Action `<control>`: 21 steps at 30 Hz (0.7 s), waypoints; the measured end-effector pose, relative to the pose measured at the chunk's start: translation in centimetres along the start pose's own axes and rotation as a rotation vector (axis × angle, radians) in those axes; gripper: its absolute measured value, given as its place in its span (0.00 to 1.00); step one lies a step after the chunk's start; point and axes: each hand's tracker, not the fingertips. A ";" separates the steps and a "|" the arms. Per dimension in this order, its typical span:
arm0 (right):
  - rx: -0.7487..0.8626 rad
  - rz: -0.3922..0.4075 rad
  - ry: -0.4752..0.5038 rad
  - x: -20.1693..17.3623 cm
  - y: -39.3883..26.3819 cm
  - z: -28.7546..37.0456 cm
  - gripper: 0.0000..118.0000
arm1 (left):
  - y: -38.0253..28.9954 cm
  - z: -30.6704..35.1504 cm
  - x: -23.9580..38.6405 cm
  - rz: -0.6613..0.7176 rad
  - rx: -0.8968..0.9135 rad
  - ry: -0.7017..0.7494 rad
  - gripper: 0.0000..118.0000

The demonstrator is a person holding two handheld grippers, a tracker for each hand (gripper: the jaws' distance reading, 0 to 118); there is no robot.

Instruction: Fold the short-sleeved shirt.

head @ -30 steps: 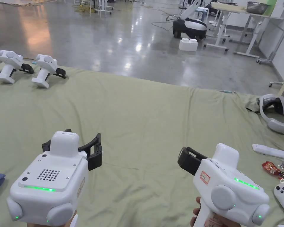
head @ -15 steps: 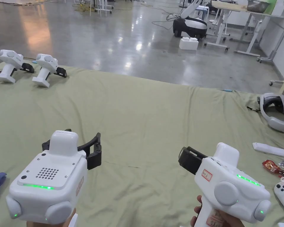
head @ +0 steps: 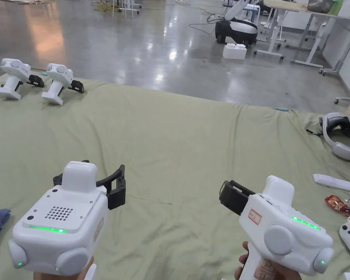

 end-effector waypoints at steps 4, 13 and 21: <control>0.016 0.004 -0.032 -0.4 0.1 0.0 0.93 | 0.1 -0.1 0.0 -0.007 0.003 -0.003 0.66; 0.035 -0.039 0.009 0.5 0.3 -0.4 0.94 | 0.2 -0.6 -0.1 -0.012 0.024 0.018 0.66; 0.206 0.061 0.040 1.2 -0.8 0.0 0.94 | 0.0 -1.2 -0.5 0.003 0.049 0.052 0.67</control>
